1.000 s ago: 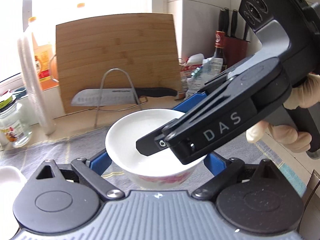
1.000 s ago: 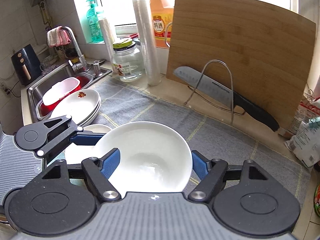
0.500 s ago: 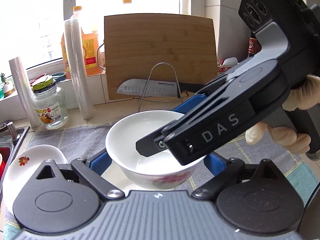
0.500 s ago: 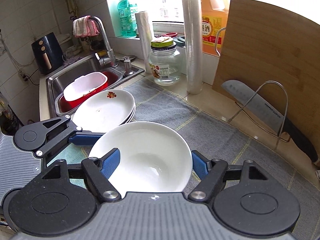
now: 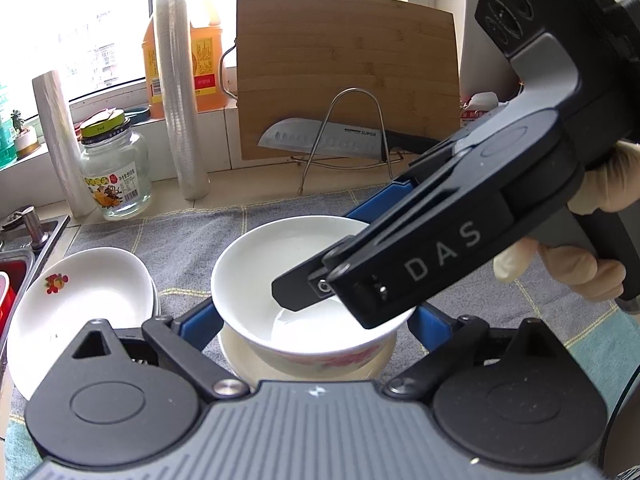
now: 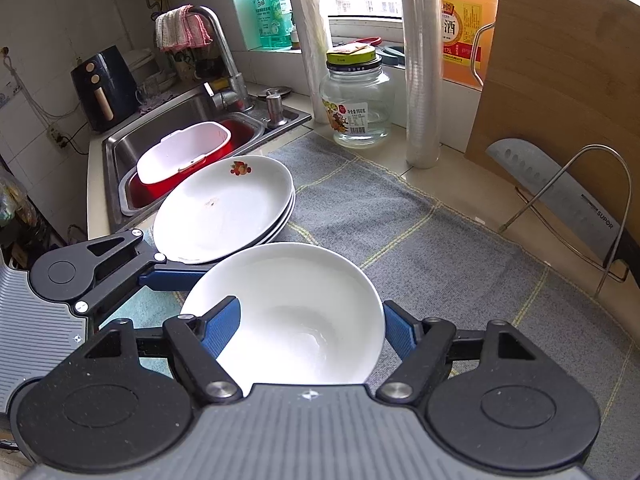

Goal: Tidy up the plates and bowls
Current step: 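Carry the held pink-flowered bowl with both tools over the two stacked bowls, then lower the bowl into the stacked bowls with both tools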

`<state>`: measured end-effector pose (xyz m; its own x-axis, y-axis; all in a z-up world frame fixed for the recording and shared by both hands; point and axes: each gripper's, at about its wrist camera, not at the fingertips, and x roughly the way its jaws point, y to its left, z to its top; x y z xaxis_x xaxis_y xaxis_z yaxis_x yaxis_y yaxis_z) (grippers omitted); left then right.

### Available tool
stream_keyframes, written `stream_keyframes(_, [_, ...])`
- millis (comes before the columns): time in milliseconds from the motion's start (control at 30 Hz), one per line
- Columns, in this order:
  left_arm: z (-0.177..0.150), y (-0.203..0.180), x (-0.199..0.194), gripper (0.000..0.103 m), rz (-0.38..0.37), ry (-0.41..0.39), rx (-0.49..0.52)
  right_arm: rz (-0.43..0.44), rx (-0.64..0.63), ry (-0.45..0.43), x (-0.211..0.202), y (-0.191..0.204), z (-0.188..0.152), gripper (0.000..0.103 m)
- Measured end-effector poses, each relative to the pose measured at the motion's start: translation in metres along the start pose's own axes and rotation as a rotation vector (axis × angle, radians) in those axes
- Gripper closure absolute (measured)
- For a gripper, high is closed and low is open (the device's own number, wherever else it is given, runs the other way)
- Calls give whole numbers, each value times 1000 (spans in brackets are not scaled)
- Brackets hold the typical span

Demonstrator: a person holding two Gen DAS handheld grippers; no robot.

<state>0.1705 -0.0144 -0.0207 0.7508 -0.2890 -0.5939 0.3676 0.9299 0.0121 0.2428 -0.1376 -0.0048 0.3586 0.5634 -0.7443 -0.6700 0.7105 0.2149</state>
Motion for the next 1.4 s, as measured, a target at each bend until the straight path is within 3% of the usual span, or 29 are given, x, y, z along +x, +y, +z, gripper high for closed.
stream_keyframes(1033, [-4,3,6,5,3,47,25,2,4,11,9,0,-4,21])
stream_keyframes(1167, [-5,4,3,4,-2,41,29,7,3,9,8,2,-5,19])
stream_keyframes(1400, [-5,3,-9,4,-12,28,41,0,-10,0,5,7,-7,4])
